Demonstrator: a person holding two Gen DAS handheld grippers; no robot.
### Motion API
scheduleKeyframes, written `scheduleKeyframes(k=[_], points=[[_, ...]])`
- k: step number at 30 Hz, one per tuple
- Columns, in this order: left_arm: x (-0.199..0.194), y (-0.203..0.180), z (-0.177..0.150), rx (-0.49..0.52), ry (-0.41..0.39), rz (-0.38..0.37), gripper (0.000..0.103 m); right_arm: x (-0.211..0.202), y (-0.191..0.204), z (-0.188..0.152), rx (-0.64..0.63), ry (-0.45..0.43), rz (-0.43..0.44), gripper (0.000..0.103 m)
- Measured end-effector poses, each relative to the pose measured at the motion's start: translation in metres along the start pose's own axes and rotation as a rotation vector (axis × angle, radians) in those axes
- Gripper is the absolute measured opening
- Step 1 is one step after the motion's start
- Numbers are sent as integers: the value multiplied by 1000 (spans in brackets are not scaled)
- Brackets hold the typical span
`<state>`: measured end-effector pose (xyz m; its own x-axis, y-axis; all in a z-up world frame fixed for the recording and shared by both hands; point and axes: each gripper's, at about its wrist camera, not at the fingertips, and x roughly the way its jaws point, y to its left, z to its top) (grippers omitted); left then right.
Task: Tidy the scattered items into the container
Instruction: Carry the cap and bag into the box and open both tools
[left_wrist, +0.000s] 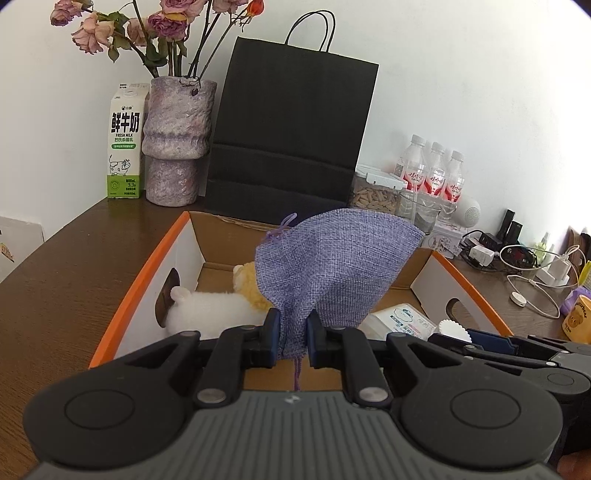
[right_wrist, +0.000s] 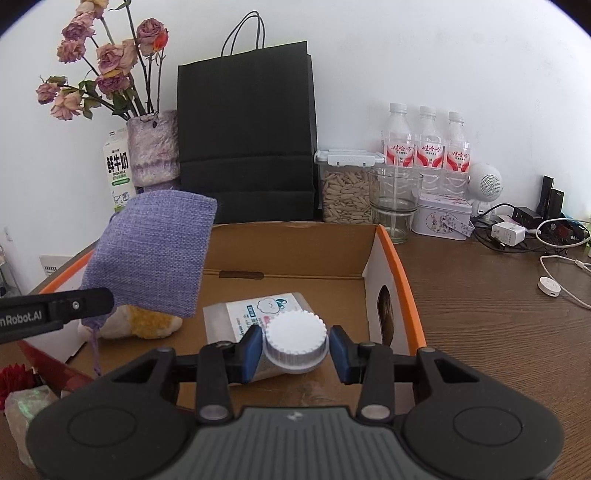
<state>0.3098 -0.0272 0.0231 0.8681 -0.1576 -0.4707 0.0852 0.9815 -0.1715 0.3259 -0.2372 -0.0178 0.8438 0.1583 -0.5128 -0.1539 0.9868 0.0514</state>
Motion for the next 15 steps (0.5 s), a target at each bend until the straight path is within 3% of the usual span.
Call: scheduleKeyframes(k=[3, 5, 6, 7, 8, 10, 12, 15], points=[[2, -3, -3, 22, -1, 16, 18, 0, 2, -2, -5, 3, 8, 39], [0, -5, -4, 30, -10, 29, 29, -1, 2, -3, 3, -4, 12, 40], [-2, -6, -5, 31, -23, 40, 41, -3, 1, -3, 13, -13, 18, 44], [-4, -6, -5, 31, -38, 53, 55, -6, 0, -3, 22, -24, 34, 53], [-7, -6, -5, 28, -56, 63, 62, -9, -1, -2, 30, -36, 49, 73], [-13, -5, -5, 19, -102, 80, 91, -16, -1, -3, 36, -72, 47, 103], [-20, -5, -5, 9, -149, 105, 103, -24, 1, -3, 29, -108, 38, 103], [-28, -3, -5, 1, -215, 127, 103, -30, 1, -2, 30, -135, 32, 103]])
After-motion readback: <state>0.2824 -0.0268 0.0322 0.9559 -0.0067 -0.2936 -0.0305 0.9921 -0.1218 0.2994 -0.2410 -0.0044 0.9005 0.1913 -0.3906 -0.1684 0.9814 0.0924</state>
